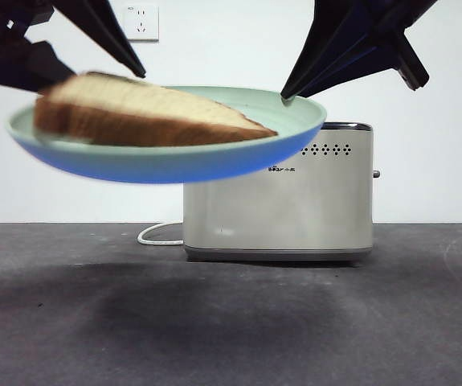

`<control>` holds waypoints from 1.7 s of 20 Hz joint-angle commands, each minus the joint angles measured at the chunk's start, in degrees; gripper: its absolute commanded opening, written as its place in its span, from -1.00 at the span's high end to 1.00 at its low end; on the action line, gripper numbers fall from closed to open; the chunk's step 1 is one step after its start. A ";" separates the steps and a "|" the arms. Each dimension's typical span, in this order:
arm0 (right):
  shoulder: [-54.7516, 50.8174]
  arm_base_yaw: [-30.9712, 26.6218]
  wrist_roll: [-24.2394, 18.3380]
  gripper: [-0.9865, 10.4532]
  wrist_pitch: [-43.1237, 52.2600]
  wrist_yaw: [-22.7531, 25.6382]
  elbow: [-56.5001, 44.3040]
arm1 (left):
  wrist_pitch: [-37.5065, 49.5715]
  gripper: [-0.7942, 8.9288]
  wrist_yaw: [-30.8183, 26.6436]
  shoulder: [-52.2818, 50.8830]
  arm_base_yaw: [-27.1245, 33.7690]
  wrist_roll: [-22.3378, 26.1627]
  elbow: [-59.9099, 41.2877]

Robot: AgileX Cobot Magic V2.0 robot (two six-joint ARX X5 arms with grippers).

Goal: Take the bread from the toaster,put the bread on the plate,put the plate on the table

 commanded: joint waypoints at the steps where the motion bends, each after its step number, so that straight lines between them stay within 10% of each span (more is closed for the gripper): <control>1: 0.00 0.17 0.42 0.85 0.11 -0.63 0.02 | 0.04 -0.08 -0.17 0.00 0.04 1.11 -0.13; 17: 0.00 -7.43 -0.07 0.85 -3.76 -0.50 0.02 | -15.37 -0.03 -3.28 -3.85 0.04 10.60 19.43; 22: 0.33 -17.00 -4.28 0.85 -8.37 -0.39 0.02 | -22.97 0.87 -15.26 -12.33 0.02 13.09 19.54; 34: 15.45 -22.51 -8.61 0.85 -9.07 2.23 0.00 | -27.21 0.85 -17.79 -21.88 -0.02 13.33 19.54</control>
